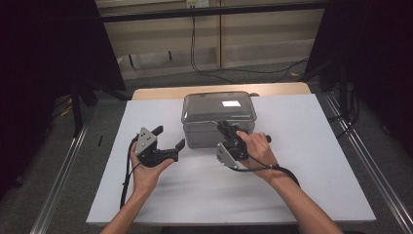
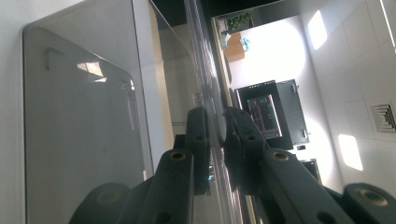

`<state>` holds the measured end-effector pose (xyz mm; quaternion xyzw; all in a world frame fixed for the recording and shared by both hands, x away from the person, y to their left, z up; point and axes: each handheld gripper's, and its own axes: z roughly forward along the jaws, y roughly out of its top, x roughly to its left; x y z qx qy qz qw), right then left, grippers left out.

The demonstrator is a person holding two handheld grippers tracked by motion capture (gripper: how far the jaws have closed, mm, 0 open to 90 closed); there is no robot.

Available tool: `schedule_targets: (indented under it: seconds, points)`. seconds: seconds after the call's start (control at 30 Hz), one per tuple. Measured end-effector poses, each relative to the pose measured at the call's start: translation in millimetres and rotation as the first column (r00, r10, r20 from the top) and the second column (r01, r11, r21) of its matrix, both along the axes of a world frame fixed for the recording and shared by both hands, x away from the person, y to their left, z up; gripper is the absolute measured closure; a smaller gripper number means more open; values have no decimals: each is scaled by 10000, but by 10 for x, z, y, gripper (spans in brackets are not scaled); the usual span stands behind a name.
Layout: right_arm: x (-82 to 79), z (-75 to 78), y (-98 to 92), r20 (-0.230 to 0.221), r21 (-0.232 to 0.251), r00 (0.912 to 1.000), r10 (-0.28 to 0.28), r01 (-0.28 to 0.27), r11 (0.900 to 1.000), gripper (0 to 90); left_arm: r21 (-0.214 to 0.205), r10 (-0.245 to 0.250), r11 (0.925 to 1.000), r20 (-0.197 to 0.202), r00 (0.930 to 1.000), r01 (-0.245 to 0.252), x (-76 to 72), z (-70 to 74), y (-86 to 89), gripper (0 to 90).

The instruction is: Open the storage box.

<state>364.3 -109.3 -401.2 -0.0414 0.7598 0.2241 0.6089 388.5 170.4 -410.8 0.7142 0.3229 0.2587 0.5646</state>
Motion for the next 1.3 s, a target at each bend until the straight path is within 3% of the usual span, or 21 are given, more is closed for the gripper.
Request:
schedule_targets:
  seconds: [0.13,0.3,0.5,0.63,0.83,1.03,1.3]
  points:
    - [18,-2,18,-9,-125,10000,-6,6,9999,797,-39,0,10000,-191,9998,0,69,13,-48,54]
    - [28,12,10,-54,53,10000,-17,17,10000,796,218,-32,9998,55,10000,30,132,25,-109,85]
    - [31,25,14,-28,35,10000,-15,15,10000,798,179,81,9998,25,10000,-82,224,2,-147,104]
    - [35,35,11,3,39,10000,-5,5,10000,799,411,101,9991,28,9999,-102,276,-10,-161,128]
    - [37,38,13,-5,62,10000,-11,11,10000,798,196,159,9997,58,9999,-160,340,-20,-192,176]
    - [38,37,14,-49,57,10000,7,-7,10000,795,388,199,9990,255,9995,-208,404,-24,-219,198]
    - [32,32,20,-121,12,9999,0,0,10000,790,207,220,9995,434,9988,-229,429,-2,-237,227]
